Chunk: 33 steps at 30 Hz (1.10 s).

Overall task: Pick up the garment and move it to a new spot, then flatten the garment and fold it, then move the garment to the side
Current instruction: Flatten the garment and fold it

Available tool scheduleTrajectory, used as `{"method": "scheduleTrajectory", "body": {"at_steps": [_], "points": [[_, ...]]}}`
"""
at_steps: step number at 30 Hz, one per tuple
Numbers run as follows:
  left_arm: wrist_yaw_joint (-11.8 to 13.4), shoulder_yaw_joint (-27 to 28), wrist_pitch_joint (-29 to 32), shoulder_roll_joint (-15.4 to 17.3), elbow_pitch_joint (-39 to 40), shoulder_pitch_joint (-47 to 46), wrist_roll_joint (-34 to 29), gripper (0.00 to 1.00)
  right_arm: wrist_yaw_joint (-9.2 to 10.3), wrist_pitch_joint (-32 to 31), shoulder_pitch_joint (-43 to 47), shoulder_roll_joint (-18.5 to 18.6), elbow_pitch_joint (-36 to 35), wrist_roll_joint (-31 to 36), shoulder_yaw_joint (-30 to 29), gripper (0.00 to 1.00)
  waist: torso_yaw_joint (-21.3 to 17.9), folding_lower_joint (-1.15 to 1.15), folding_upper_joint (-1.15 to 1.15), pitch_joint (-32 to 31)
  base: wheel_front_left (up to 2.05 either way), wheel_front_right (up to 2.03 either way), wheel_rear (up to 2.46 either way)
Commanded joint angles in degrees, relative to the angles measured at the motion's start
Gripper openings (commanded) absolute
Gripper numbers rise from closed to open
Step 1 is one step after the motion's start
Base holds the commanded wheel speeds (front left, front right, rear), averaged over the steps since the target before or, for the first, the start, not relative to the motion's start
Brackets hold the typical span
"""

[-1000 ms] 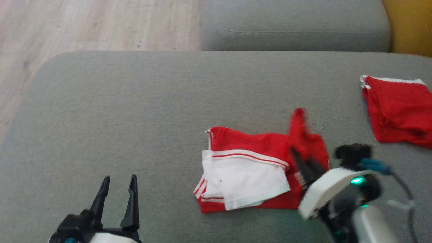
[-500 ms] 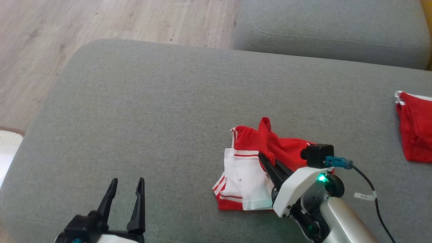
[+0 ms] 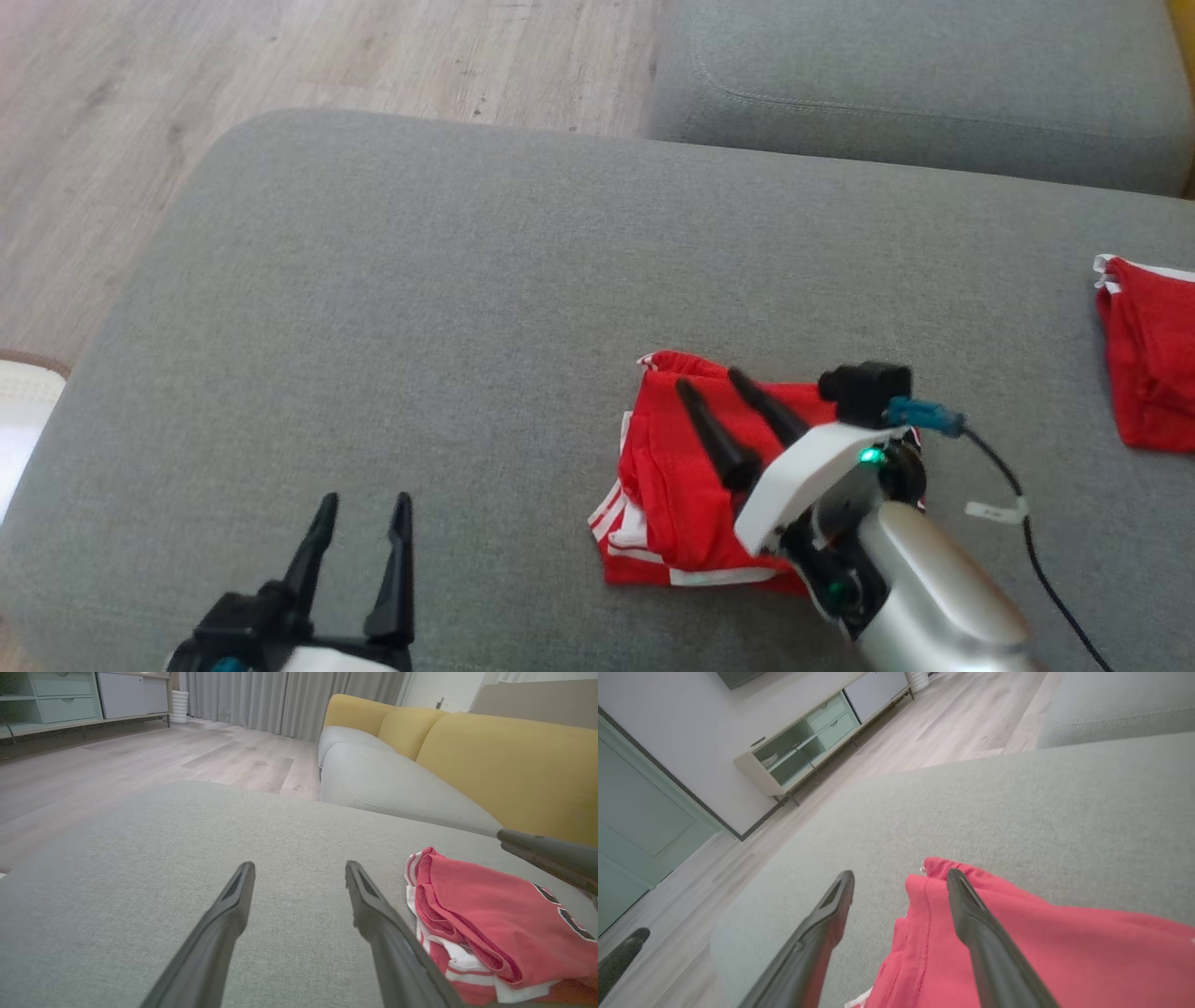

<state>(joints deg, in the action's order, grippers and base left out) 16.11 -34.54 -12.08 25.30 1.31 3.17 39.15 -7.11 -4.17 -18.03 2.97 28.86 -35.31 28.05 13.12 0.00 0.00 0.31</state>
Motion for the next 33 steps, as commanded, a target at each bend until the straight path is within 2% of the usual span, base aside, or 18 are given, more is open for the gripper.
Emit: {"method": "scheduleTrajectory", "body": {"at_steps": [1, 3, 11, 19, 25, 33], "points": [[0.0, 1.6, 0.0, 0.3, 1.5, -3.7, -0.6, 1.00, -0.37, 1.6, -3.2, -0.1, -1.5, -0.6, 0.5, 1.00, -0.2, 0.00, 0.00, -0.1, 0.00, 0.00, 0.00], [0.0, 1.4, 0.0, 0.1, 1.4, -3.8, -0.6, 1.00, -0.37, 3.9, -4.2, -0.1, -0.8, 0.2, -1.6, 1.00, -0.6, 0.00, 0.00, -0.2, 0.00, 0.00, 0.00], [-0.2, 0.7, -0.1, -0.7, 1.0, -5.1, -1.0, 1.00, -0.37, 10.1, -4.8, -0.1, 0.0, 10.8, -12.5, 1.00, -2.2, 0.00, 0.00, -0.5, 0.00, 0.00, 0.00], [-0.4, 1.6, -1.2, -2.6, -1.6, -6.4, -0.4, 1.00, -0.37, 10.7, 3.2, -0.1, -6.6, 21.8, -22.3, 1.00, -5.0, 0.00, 0.00, -1.4, 0.00, 0.00, 0.00], [-0.6, 2.5, -2.1, -3.8, -3.4, -5.2, -0.2, 1.00, -0.37, 10.7, 11.2, -0.1, -13.7, 24.5, -26.9, 1.00, -7.1, 0.00, 0.00, -2.5, 0.00, 0.00, 0.00], [-1.0, 4.0, -2.6, -4.3, -5.0, -3.1, 0.3, 1.00, -0.37, 10.0, 18.2, -0.1, -19.4, 22.4, -27.1, 1.00, -8.7, 0.00, 0.00, -3.5, 0.00, 0.00, 0.00]]}}
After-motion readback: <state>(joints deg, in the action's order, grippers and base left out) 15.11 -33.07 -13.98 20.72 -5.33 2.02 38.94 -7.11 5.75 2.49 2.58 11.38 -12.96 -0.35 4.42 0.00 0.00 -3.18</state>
